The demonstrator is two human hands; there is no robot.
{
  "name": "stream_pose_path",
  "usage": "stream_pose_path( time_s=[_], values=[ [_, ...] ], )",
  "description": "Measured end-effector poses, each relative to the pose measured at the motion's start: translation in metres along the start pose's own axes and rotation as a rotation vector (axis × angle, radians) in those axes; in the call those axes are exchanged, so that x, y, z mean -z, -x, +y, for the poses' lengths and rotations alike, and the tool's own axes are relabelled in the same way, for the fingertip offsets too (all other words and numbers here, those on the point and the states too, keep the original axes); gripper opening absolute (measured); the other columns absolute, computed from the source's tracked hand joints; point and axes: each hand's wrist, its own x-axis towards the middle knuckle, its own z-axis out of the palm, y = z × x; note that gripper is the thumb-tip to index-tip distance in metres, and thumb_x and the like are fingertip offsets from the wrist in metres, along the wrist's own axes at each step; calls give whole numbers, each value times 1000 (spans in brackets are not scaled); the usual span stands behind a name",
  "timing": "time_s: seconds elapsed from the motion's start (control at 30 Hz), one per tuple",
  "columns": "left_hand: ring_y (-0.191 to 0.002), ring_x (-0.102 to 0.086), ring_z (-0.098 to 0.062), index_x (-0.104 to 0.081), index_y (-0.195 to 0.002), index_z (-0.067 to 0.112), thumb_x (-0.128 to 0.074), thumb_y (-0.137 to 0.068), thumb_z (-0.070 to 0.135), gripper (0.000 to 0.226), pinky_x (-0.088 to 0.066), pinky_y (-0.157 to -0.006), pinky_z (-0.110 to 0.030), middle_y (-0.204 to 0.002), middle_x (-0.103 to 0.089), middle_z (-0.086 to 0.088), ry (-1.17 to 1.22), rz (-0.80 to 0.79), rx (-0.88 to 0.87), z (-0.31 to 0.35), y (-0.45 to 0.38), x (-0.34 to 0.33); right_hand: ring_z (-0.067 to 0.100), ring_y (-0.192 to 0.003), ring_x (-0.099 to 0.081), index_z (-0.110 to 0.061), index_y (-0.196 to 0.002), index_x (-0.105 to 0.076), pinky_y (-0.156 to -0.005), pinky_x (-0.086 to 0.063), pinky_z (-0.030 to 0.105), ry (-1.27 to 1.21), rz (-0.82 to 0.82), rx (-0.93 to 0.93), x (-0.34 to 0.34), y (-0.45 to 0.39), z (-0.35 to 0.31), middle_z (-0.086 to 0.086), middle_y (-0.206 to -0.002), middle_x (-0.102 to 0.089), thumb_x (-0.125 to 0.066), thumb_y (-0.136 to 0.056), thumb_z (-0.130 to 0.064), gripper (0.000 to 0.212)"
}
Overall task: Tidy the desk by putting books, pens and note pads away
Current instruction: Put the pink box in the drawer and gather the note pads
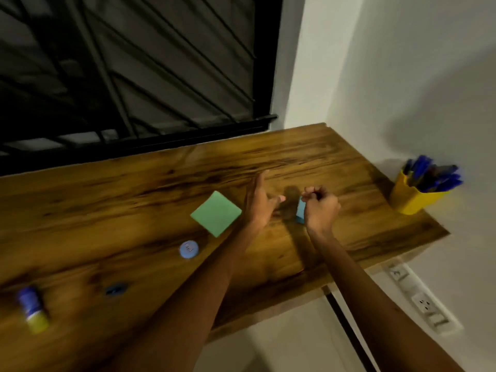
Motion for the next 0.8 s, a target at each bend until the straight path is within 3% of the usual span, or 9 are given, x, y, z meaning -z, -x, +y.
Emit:
stream_pose_path(
  time_s=[0.07,0.13,0.23,0.33,0.57,0.73,0.8],
  values=[
    [-135,-37,-22,-32,-143,26,-72,-80,20,75,-39,-106,-38,-149,-35,-3,-43,64,19,-26,18,49,34,-85,-67,-30,-61,-56,-87,-51,54,8,-118,23,-38,32,2,-2,-73,-65,-49,-82,-1,36],
    [-132,-39,-24,-33,-143,25,-72,-80,21,73,-40,-104,-40,-147,-36,-5,-57,125,45,-48,37,97,31,-89,-66,-28,-66,-59,-91,-51,47,20,-235,31,-66,77,-14,-2,-78,-66,-52,-85,-5,31],
    [-132,-39,-26,-34,-142,21,-70,-82,23,70,-38,-106,-39,-145,-37,-9,-71,166,66,-75,67,155,23,-96,-62,-10,-94,-67,-85,-43,25,31,-392,77,-91,138,-33,6,-93,-67,-54,-91,-7,14],
    [-133,-39,-27,-34,-142,21,-66,-86,28,65,-39,-105,-40,-145,-38,-9,-141,225,86,-95,102,210,25,-111,-57,-2,-116,-60,-89,-38,21,24,-504,129,-113,195,-47,14,-115,-65,-56,-92,-7,25],
    [-133,-37,-30,-34,-143,20,-61,-90,28,60,-37,-104,-37,-142,-40,-14,-162,388,207,-138,188,309,29,-124,-52,-9,-130,-51,-106,-40,42,71,-800,246,-158,310,-60,13,-132,-57,-56,-93,-18,39],
    [-128,-44,-25,-49,-132,13,-59,-91,27,45,-34,-104,-31,-135,-51,-10,-164,564,213,-163,252,347,19,-124,-53,-14,-128,-54,-107,-42,40,8,-946,233,-172,379,-60,7,-132,-57,-57,-93,-21,36],
    [-118,-52,-27,-58,-121,11,-59,-91,23,32,-40,-100,-34,-122,-60,-10,-174,634,172,-175,279,356,14,-115,-57,-8,-123,-58,-101,-45,29,-77,-940,193,-165,404,-63,8,-125,-62,-58,-93,-18,32]
  ],
)
